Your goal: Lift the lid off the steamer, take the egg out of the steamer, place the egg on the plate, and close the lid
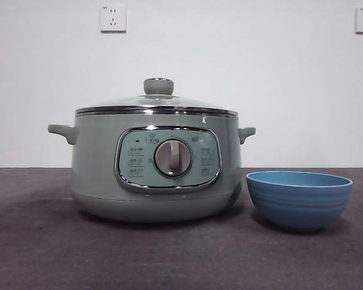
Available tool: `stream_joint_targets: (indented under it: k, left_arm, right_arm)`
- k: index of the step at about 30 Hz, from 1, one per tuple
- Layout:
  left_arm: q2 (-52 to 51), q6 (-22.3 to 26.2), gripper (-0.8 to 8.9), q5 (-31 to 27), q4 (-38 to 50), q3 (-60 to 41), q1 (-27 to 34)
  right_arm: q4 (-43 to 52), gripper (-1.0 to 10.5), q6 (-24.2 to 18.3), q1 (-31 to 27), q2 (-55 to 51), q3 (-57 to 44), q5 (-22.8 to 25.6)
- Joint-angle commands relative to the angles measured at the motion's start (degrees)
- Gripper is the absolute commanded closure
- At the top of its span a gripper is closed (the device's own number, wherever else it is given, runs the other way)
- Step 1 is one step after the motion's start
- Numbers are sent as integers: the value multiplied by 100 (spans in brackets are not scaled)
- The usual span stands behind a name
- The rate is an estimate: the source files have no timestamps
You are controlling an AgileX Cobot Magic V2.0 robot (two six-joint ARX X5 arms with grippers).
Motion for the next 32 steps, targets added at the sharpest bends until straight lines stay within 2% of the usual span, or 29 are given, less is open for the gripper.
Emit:
stream_joint_targets:
  k: [1, 2, 3, 11, 15, 20, 25, 30, 32]
  left_arm:
    - [85, 48, 461, -4, 20, 76, 11]
    - [120, 48, 342, 0, 31, 90, 11]
    - [133, 50, 295, 0, 33, 90, 11]
    - [297, 50, 290, 9, 168, 90, 0]
    - [590, 42, 290, 9, 688, 90, -136]
    - [1156, -55, 290, -74, 1475, 92, -693]
    - [1827, -125, 290, -780, 2487, 96, -1427]
    - [2605, -50, 291, -2098, 3486, 96, -2031]
    - [2874, 26, 291, -2306, 3799, 96, -2157]
  right_arm:
    - [2, 576, -92, 11, 35, 0, 0]
    - [2, 476, -92, 11, 48, 0, 17]
    - [2, 425, -90, 11, 52, 0, 22]
    - [7, 403, -90, 11, 72, 0, 22]
    - [7, 403, -90, 11, 72, 0, 20]
    - [4, 404, -79, 11, 83, 0, 22]
    - [0, 404, -48, 13, 131, 0, 13]
    - [-24, 404, -48, 11, 184, 0, 15]
    - [-28, 404, -48, 11, 201, 0, 15]
